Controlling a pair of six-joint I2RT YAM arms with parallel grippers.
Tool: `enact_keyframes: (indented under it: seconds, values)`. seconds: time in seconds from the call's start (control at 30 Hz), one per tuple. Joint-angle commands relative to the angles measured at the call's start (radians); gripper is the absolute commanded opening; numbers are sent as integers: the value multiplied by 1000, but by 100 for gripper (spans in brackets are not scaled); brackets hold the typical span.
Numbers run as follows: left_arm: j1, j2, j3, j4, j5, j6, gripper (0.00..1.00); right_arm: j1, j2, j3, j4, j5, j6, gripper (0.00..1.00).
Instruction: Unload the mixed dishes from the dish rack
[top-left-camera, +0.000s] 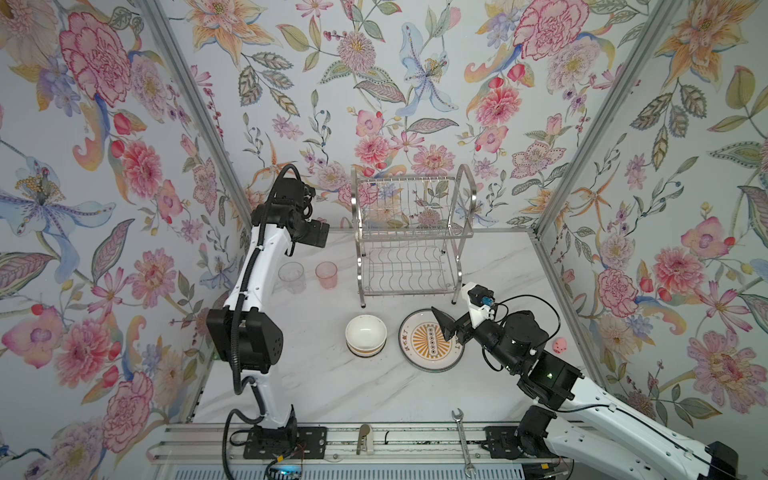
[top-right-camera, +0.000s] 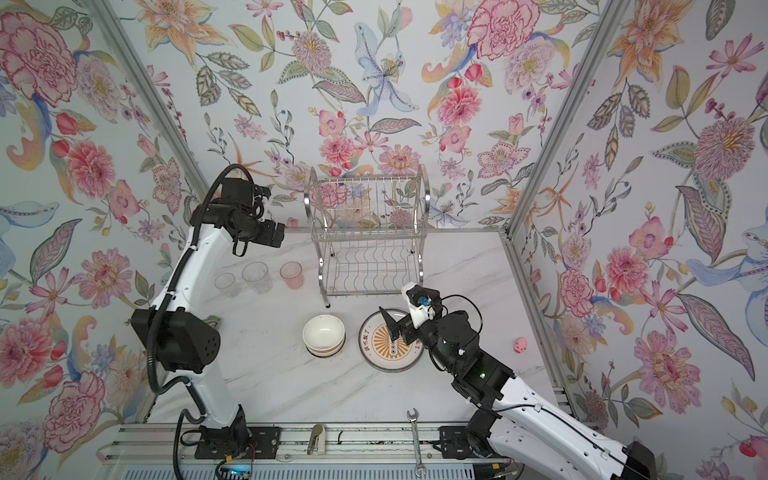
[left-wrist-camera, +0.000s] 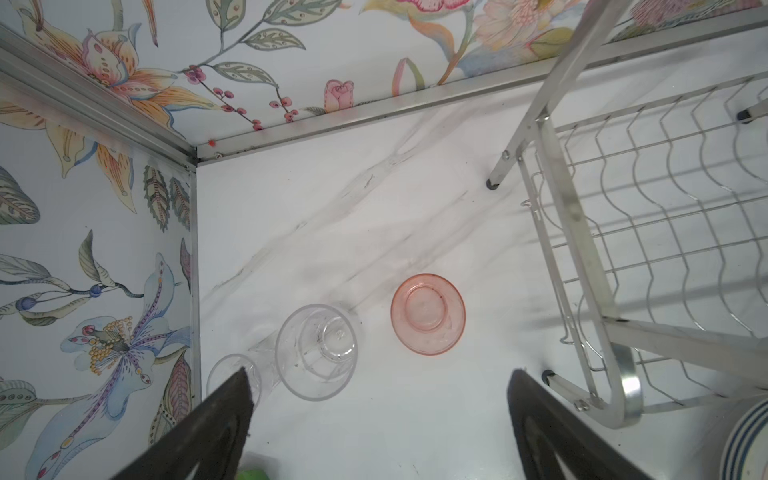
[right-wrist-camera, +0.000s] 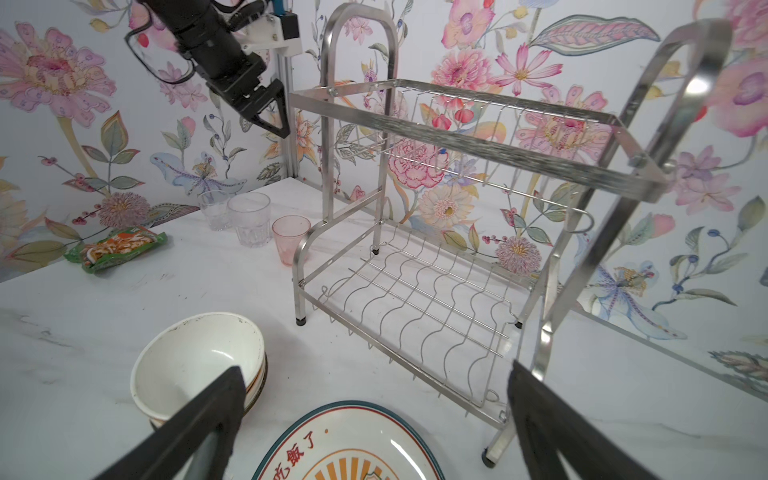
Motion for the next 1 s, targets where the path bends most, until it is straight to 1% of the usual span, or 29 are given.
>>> enact_keyframes:
  seconds: [0.0, 0.17, 0.23, 0.3, 0.33, 0.4, 0.43, 0.5, 0.63, 0.7, 0.83, 0.97]
  values:
    - [-24, -154, -170, 175, 73, -3, 99, -43, -45, -26, -21, 51, 46, 99]
    - [-28, -441, -556, 470, 72, 2, 99, -140, -107, -48, -59, 64, 79, 99]
    - [-28, -570, -737, 617, 75, 0, 99, -174, -134, -62, -73, 71, 72, 99]
    - [-28, -693, -911, 774, 80, 8, 99, -231, -158, -82, -82, 99, 65, 99]
    - [-28, -763, -1019, 861, 69, 17, 99, -252, -171, -96, -85, 118, 67, 99]
    - [-27, -876, -1179, 1008, 17, 10, 99, -291, -195, -120, -95, 118, 62, 99]
    - [-28, -924, -1238, 1048, -21, 8, 99, -312, -210, -137, -95, 112, 58, 99]
    - [-28, -991, -1321, 1093, -62, 13, 99, -347, -232, -170, -91, 111, 62, 99]
    - [-27, -1085, -1482, 1189, -89, 56, 99, -444, -260, -221, -88, 131, 92, 99]
    - [-28, -1106, -1545, 1235, -131, 64, 99, -494, -277, -239, -89, 122, 103, 99]
    - [-29, -1092, -1640, 1329, -160, 92, 99, -600, -311, -306, -54, 117, 151, 99]
    - [-28, -1039, -1698, 1450, -217, 51, 99, -697, -325, -386, 7, 127, 229, 99]
